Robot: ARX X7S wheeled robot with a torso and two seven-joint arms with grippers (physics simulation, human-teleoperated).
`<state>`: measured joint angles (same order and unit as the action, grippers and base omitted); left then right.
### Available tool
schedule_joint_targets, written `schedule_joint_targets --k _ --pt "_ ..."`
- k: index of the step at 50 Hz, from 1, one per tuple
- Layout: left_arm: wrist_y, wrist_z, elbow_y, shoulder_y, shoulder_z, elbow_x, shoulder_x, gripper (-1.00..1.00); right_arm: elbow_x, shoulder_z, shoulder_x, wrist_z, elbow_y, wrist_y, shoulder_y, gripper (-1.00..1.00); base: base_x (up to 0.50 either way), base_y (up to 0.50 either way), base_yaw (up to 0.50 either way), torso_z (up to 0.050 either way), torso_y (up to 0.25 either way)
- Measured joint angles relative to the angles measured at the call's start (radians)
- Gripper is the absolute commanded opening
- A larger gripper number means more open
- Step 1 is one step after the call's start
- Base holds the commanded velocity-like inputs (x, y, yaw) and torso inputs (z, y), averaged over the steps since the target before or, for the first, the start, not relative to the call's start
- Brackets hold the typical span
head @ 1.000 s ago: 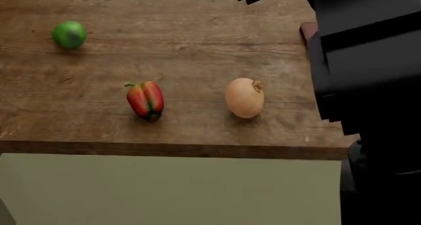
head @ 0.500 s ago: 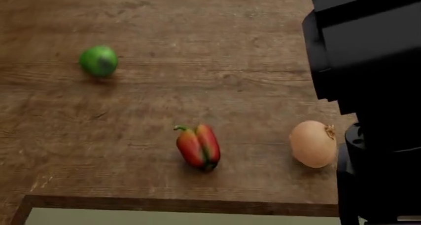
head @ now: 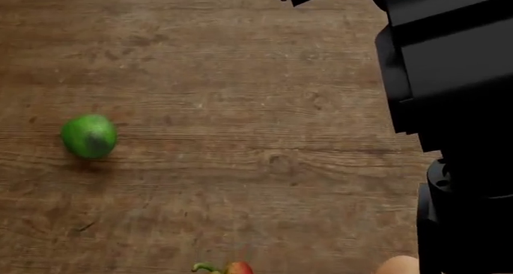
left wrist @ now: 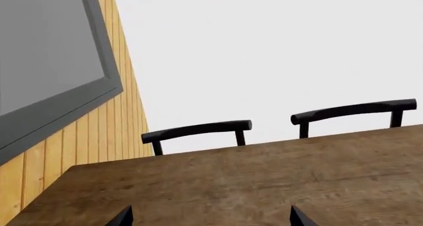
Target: Place the avocado, onion, tomato and bell pepper on the cutting board.
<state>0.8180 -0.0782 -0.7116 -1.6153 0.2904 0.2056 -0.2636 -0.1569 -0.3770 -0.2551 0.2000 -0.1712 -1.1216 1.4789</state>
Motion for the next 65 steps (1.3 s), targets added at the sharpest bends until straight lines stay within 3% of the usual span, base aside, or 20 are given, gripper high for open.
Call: schedule_joint_targets --k 15,25,44,65 --pt "0.014 0.0 0.03 0.018 0.002 0.006 -0.01 1.0 -0.034 0.001 -0.023 0.015 0.129 -0.081 -0.045 1.0 0.2 0.01 0.0 0.0 0.001" --pt "0.016 -0.001 0.036 0.031 0.0 0.011 -0.017 1.0 -0.132 0.041 -0.066 0.066 0.359 -0.249 -0.078 1.0 0.0 0.0 0.0 0.0 0.0" --pt "-0.003 -0.007 -0.004 0.025 -0.004 0.02 -0.005 1.0 -1.153 0.106 -0.282 -0.44 0.512 -0.401 -0.031 1.0 0.0 0.0 0.0 0.0 0.0" --pt "-0.097 -0.019 -0.141 0.002 0.016 0.005 0.024 1.0 -1.859 -0.106 -0.455 -0.828 0.555 -0.317 0.054 1.0 0.0 0.0 0.0 0.0 0.0"
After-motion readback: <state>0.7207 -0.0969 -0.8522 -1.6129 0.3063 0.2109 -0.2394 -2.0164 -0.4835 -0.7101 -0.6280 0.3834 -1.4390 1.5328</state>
